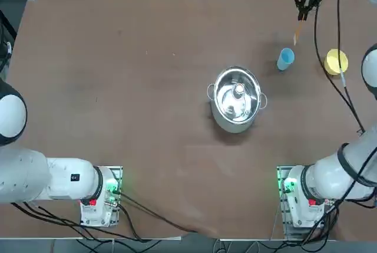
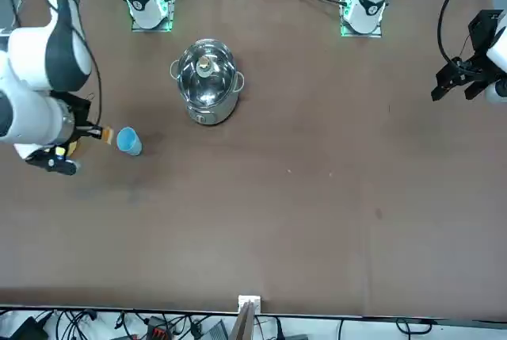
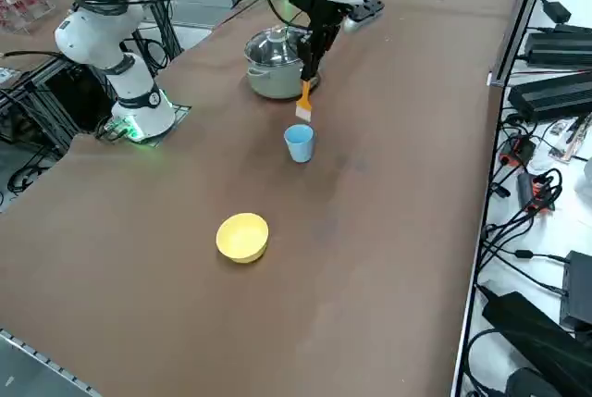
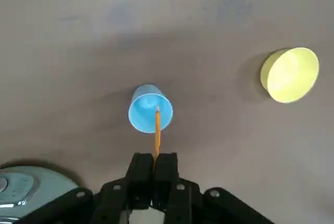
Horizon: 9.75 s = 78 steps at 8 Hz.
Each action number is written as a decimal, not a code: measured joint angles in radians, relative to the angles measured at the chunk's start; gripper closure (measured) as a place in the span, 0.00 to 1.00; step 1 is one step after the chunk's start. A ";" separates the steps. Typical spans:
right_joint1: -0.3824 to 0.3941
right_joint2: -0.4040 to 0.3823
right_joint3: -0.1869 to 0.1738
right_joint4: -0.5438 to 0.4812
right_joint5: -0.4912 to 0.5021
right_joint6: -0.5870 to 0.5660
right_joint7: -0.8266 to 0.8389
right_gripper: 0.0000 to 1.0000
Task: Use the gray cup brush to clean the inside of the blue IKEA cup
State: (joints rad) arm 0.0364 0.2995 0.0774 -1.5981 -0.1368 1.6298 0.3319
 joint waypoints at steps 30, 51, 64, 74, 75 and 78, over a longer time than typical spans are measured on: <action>0.004 -0.005 -0.013 -0.289 0.003 0.236 0.064 0.97; 0.031 0.081 -0.012 -0.176 -0.013 0.139 0.214 0.97; 0.038 0.137 -0.017 -0.113 0.024 0.195 0.332 0.97; 0.037 0.138 -0.034 -0.099 0.025 0.076 0.354 0.97; 0.028 0.138 -0.035 -0.098 0.025 0.074 0.348 0.97; 0.018 0.139 -0.035 -0.080 0.018 0.074 0.338 0.97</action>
State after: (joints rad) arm 0.0541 0.4380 0.0423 -1.6786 -0.1189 1.7039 0.6695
